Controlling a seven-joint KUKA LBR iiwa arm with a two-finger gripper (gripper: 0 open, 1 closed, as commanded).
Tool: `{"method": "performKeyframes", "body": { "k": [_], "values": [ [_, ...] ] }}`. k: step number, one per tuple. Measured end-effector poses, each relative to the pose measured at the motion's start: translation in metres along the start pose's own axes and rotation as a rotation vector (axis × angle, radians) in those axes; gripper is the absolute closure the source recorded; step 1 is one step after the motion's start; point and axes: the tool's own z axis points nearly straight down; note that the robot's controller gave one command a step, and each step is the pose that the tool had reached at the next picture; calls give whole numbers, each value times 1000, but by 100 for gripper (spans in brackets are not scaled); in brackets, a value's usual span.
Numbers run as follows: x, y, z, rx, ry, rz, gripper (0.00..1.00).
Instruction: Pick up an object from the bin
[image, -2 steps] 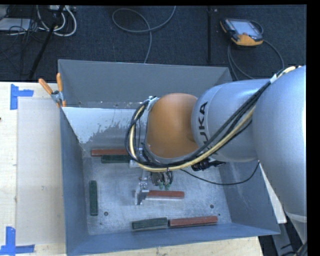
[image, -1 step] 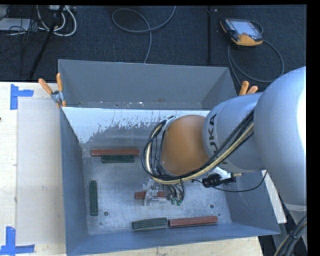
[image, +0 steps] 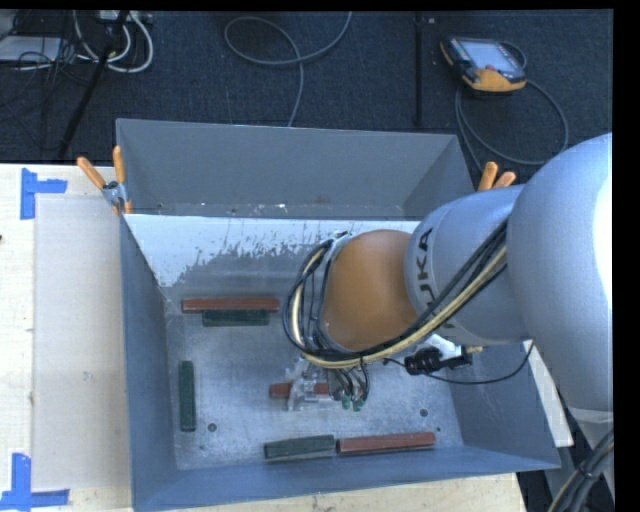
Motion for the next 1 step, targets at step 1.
{"method": "performKeyframes", "body": {
  "k": [1],
  "values": [
    [-29, -4, -131, 5, 10, -12, 100]
  ]
}}
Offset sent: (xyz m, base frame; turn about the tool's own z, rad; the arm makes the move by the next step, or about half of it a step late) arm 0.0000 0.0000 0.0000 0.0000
